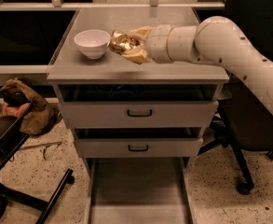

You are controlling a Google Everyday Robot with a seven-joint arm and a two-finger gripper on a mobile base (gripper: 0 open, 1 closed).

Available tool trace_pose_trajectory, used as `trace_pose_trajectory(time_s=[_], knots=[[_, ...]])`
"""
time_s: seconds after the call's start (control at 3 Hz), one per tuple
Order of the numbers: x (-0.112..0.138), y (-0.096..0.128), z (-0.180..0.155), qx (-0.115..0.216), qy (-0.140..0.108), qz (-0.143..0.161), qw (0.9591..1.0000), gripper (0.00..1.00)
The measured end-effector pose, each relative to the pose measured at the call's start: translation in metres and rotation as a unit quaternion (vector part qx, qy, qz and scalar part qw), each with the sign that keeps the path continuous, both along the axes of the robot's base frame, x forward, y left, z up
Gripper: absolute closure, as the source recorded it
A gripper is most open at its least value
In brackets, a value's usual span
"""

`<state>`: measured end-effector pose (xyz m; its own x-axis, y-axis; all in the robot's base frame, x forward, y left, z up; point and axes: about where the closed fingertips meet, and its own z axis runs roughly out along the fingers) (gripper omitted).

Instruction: Pick orange can from bottom drawer and place on counter

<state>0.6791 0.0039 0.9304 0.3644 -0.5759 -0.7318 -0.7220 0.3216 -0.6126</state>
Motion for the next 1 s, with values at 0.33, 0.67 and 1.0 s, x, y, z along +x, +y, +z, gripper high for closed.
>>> trace_pose_trajectory(time_s=[0.33,0.67,1.0], knots=[[0.014,-0.006,-0.003,-0.009,-0.009,-0.019,0.9997,1.00],[0.024,-0.013,-0.018,-0.009,0.007,-0.039,0.9992,1.00],[0.031,-0.017,-0.034,-0.021,0.022,-0.056,0.9980,1.00]])
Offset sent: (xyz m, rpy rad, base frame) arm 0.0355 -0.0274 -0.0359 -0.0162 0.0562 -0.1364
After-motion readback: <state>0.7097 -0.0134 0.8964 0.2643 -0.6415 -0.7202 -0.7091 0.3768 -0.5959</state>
